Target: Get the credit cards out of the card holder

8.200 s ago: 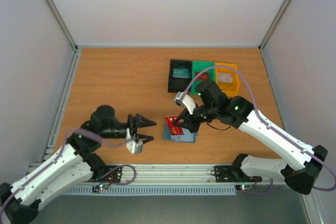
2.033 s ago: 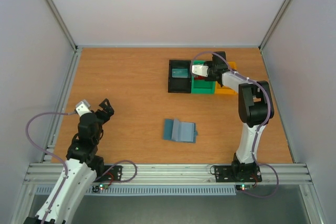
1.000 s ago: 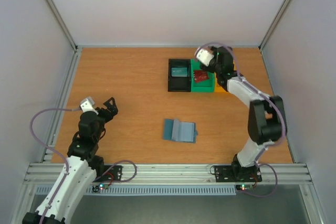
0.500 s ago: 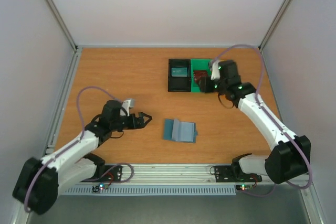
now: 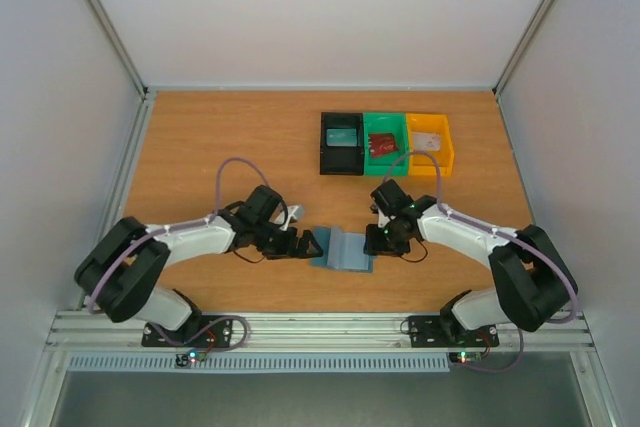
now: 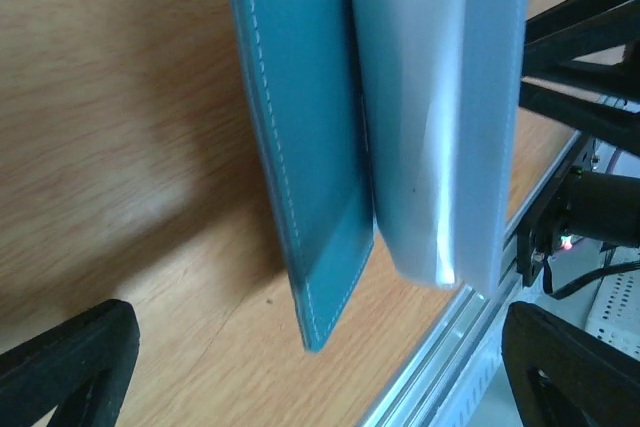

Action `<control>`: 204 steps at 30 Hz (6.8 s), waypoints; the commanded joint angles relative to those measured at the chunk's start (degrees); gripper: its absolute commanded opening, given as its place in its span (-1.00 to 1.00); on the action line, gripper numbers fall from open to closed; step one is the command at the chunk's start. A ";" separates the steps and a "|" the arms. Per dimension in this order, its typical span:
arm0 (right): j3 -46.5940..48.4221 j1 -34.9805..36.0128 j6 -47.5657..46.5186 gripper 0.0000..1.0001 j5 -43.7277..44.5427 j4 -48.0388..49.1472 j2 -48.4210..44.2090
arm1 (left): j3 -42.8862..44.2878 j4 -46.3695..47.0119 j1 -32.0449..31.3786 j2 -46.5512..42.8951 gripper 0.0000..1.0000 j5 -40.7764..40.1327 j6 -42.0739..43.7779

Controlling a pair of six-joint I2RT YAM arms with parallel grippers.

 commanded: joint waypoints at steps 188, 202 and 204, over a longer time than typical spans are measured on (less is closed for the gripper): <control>23.26 -11.09 -29.99 0.21 -42.51 -3.03 -25.91 | -6.52 38.98 1.71 -43.28 -0.99 -8.07 9.94; 25.26 -11.16 -29.03 0.10 -33.52 -2.15 -23.53 | -6.99 41.56 1.27 -43.06 -0.99 -5.84 11.07; 26.05 -11.17 -28.70 0.24 -33.93 -1.23 -21.41 | -7.03 42.28 0.86 -42.69 -1.00 -5.41 11.83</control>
